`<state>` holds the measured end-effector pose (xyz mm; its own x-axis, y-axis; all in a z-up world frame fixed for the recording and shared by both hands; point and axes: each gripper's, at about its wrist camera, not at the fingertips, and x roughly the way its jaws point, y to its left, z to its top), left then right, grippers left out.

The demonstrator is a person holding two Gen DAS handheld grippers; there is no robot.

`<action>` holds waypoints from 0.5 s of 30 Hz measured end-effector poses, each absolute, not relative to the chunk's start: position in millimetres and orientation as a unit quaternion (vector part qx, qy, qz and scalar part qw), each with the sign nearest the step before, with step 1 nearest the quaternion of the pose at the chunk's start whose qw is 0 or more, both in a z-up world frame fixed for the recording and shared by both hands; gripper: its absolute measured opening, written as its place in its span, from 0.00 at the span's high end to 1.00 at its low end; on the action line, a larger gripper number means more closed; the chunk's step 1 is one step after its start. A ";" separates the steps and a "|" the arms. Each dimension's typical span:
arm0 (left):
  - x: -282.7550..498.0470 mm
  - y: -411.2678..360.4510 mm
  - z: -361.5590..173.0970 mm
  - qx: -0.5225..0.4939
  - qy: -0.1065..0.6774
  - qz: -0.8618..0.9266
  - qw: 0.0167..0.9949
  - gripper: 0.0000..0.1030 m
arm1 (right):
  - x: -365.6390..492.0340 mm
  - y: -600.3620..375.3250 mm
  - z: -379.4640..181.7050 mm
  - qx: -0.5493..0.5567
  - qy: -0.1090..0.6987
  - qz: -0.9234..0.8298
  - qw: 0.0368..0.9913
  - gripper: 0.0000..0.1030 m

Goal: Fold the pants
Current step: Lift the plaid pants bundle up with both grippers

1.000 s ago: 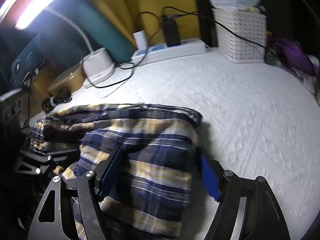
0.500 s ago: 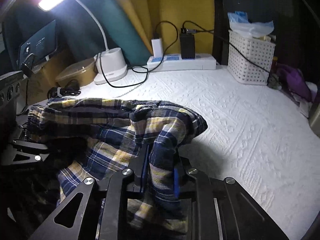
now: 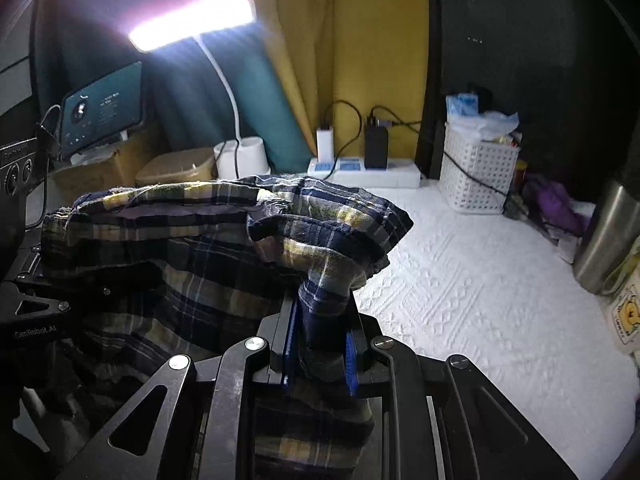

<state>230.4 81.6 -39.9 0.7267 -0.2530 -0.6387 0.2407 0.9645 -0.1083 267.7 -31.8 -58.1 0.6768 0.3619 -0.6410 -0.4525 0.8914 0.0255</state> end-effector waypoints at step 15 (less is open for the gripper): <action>182.1 72.4 4.6 0.002 0.287 -0.131 0.949 0.72 | 212.9 -36.9 -13.8 -0.069 0.280 0.220 0.932 0.81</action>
<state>182.1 72.4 4.6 0.8005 -0.2472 -0.5459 0.2497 0.9657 -0.0712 212.9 -36.9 -13.8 0.7460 0.3717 -0.5526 -0.4495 0.8933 -0.0060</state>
